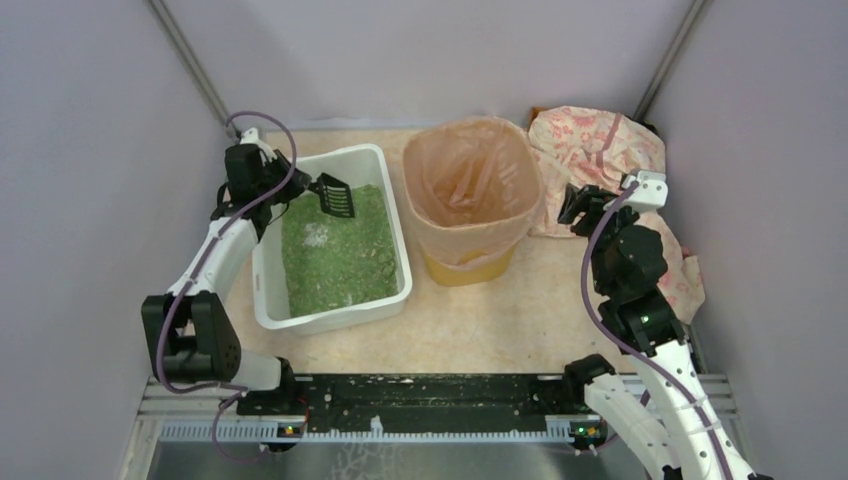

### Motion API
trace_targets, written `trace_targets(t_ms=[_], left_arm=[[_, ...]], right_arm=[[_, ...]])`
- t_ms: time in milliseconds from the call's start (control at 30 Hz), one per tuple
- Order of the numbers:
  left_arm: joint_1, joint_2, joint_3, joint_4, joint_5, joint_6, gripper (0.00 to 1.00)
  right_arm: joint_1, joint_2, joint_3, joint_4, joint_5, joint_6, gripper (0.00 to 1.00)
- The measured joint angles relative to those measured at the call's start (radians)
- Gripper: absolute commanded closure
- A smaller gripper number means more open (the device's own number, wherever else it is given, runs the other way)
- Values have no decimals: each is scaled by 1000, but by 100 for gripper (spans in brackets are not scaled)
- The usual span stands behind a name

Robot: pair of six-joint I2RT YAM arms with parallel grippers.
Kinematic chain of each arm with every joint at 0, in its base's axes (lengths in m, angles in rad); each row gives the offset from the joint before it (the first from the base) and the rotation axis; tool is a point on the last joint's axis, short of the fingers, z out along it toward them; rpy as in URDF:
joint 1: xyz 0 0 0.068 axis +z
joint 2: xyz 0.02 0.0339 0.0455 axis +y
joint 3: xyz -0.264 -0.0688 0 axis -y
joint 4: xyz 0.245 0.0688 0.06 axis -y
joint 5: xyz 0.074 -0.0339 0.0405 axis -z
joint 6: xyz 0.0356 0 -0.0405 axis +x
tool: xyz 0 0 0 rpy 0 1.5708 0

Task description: Clean the litter box

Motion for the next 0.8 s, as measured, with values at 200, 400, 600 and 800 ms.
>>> trace_targets(t_ms=[200, 400, 600, 800], left_arm=[[-23, 63, 2, -2, -43, 20, 100], [-82, 141, 52, 3, -71, 32, 100], [-105, 258, 132, 51, 10, 3, 100], [-96, 292, 141, 87, 109, -36, 100]], right_arm=[[0, 1, -18, 9, -52, 16, 40], [0, 3, -19, 7, -95, 26, 41], [0, 3, -22, 7, -114, 27, 41], [0, 2, -37, -2, -123, 27, 41]])
